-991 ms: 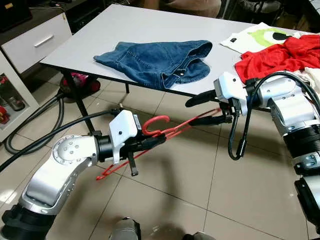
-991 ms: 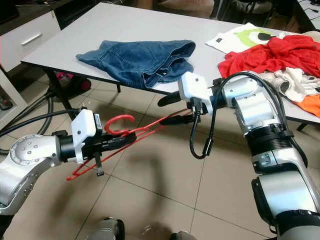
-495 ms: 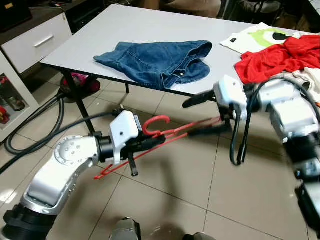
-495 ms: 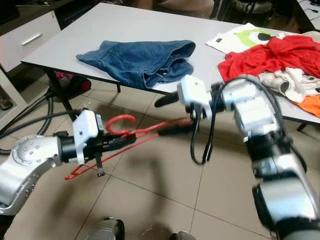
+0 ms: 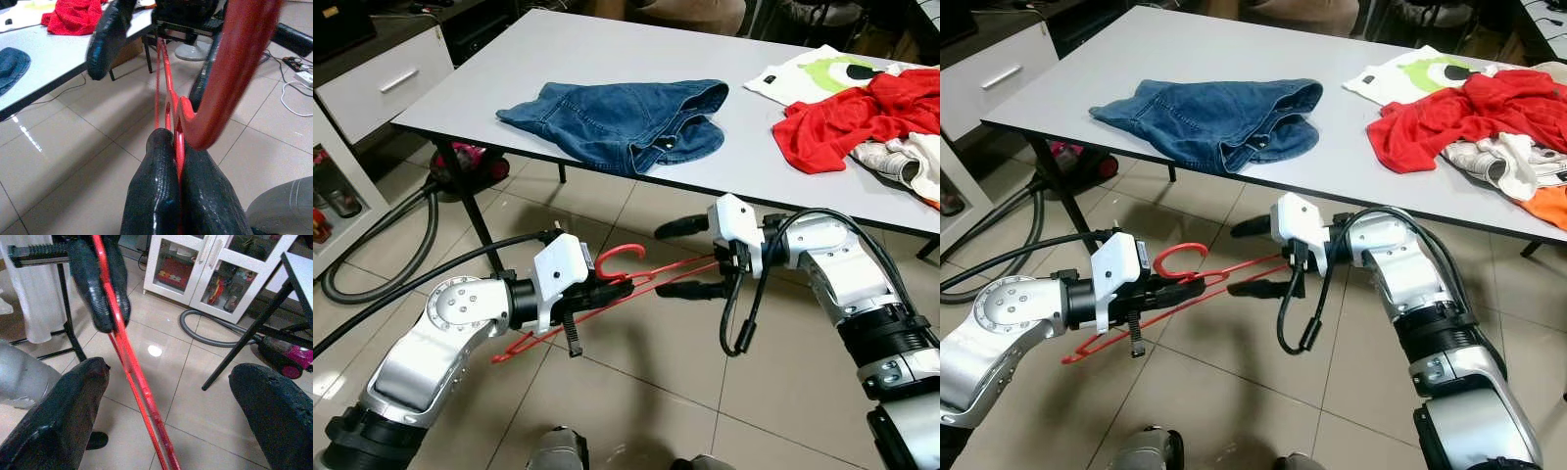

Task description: Hang hanger

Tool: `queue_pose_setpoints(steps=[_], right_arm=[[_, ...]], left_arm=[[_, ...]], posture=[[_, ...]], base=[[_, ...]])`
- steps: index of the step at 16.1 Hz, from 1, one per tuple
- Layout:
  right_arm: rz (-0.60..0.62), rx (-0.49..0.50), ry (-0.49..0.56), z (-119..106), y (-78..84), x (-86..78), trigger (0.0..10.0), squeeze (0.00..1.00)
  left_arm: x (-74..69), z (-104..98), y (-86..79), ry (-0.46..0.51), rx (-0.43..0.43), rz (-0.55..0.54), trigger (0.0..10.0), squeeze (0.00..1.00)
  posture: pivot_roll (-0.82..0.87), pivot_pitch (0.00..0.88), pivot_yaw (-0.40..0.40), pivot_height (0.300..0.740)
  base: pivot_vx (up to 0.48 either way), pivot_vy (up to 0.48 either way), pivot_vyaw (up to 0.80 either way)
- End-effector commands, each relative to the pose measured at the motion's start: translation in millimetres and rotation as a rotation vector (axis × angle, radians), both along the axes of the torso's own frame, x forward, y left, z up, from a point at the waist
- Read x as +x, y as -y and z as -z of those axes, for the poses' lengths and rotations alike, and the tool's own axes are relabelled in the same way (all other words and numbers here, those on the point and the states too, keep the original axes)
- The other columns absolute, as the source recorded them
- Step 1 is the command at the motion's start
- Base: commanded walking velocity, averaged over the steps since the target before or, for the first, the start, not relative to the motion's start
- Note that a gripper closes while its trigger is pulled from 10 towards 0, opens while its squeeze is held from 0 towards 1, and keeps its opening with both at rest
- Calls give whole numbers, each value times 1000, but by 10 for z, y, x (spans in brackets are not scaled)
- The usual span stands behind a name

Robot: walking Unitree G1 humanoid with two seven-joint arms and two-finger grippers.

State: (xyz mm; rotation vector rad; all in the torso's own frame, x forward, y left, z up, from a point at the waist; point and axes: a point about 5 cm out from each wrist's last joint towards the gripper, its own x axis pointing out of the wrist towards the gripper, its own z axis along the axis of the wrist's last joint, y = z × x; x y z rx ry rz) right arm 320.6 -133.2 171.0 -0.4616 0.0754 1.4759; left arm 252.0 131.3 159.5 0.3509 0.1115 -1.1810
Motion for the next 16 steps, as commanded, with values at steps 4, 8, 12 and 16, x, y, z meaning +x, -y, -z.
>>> queue_pose_setpoints(steps=[4,8,12,16], right_arm=[[83,8,31,35,29,74,4353,0],[90,14,9,47,43,94,0,0],[81,-8,-1,66,75,100,0,0],[86,0,0,54,70,115,0,0]], left_arm=[[11,-90,37,35,-16,24,10000,0],[0,-87,41,33,-22,21,10000,0],[-2,-88,40,33,-22,22,10000,0],[1,-95,36,37,-20,23,10000,0]], posture=[[81,95,15,740],[85,97,9,740],[84,98,11,740],[85,93,14,740]], base=[[0,0,0],[0,0,0],[0,0,0],[0,0,0]])
